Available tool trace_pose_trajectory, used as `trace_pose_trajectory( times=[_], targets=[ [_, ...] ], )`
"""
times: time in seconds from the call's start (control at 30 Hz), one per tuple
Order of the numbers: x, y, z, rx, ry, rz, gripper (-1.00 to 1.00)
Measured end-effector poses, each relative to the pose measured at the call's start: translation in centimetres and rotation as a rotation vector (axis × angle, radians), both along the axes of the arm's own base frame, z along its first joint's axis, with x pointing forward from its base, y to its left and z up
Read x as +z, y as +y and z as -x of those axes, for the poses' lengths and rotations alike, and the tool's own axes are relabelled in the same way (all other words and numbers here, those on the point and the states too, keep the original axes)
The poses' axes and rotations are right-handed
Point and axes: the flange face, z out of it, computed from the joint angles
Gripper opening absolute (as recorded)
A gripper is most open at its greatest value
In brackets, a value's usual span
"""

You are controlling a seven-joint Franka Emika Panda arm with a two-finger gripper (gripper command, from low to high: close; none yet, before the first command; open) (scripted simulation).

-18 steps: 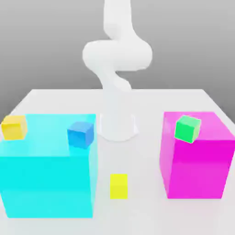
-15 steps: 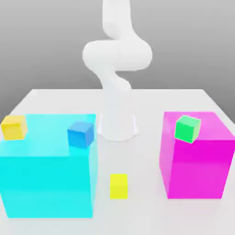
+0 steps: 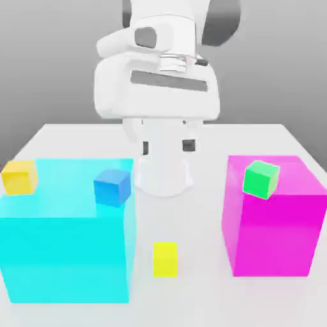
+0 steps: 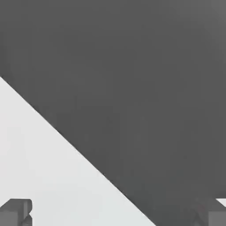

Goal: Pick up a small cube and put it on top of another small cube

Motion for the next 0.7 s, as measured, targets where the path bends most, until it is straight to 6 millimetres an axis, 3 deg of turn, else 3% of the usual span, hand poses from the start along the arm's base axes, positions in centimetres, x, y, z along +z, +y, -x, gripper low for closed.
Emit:
trace_pose_trajectory(
  times=[0.2, 0.4, 0.5, 0.7],
  targets=[
    [-8.7, 0.2, 2.0, 0.256, 0.126, 0.078, 0.0],
    [-16.4, 0.2, 5.8, 0.521, 0.25, 0.128, 0.0],
    [-19.6, 0.3, 7.8, 0.638, 0.301, 0.141, 0.0],
    [-24.8, 0.1, 8.1, 0.66, 0.311, 0.146, 0.0]
  ],
)
